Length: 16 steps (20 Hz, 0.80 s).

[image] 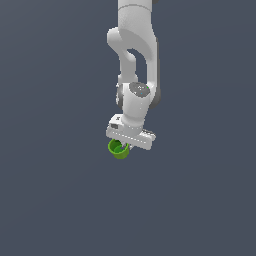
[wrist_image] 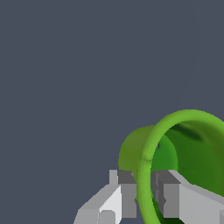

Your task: Pick up the object and move it to a goal position.

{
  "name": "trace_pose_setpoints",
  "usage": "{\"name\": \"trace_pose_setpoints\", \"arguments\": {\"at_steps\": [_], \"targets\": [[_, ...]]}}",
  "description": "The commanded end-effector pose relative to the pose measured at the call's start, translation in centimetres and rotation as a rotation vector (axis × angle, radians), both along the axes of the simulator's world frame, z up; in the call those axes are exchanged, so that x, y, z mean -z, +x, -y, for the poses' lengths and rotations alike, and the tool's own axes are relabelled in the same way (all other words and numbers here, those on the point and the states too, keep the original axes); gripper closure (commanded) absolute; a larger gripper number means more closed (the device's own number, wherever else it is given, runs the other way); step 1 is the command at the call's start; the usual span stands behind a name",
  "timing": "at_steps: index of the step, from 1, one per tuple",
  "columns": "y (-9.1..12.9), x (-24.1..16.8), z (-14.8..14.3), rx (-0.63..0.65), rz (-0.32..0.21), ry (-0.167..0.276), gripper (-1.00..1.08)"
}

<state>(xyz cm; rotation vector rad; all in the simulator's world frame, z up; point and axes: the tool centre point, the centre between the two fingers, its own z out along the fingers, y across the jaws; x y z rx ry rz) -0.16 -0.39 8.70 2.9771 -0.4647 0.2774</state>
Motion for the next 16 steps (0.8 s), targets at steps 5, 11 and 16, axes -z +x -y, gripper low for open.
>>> {"name": "trace_pose_setpoints", "arguments": {"at_steps": [5, 11, 16], "targets": [[4.2, -1.3, -1.7, 0.000, 0.002, 0.001, 1.08], [7.7, -2.3, -3.1, 0.000, 0.002, 0.001, 1.08], [9.9, -2.9, -3.9, 0.000, 0.002, 0.000, 1.08]]}}
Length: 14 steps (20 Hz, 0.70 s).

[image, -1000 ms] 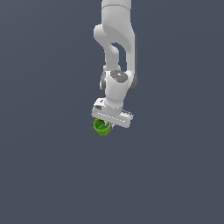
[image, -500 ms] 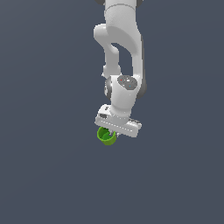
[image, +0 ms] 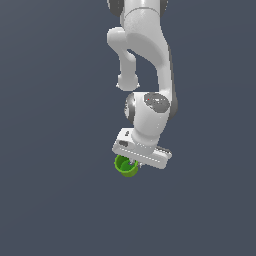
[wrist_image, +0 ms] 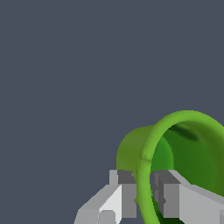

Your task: Pick up the object and move it to a goal position.

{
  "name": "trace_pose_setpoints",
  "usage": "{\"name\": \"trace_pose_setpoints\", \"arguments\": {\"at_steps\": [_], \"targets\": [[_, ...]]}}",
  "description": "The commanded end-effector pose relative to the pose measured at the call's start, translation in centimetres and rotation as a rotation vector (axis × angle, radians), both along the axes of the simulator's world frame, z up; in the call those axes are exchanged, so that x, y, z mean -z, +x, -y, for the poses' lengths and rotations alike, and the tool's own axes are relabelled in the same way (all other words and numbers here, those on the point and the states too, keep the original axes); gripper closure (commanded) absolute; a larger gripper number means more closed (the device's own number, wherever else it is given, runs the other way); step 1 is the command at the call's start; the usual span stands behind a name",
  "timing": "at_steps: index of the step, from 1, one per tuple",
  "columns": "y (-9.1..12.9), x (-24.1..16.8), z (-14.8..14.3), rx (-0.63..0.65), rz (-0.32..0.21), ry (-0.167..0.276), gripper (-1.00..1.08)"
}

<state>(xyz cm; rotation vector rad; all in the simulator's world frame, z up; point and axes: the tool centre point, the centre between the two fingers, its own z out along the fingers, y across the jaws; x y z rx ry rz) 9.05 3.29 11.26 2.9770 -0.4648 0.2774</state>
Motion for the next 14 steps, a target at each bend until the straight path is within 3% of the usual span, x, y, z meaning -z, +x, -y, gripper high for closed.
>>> {"name": "trace_pose_setpoints", "arguments": {"at_steps": [1, 14], "targets": [[1.0, -0.4, -0.3, 0.000, 0.002, -0.001, 1.08], [3.0, -0.9, -1.0, 0.001, 0.003, -0.003, 1.08]]}}
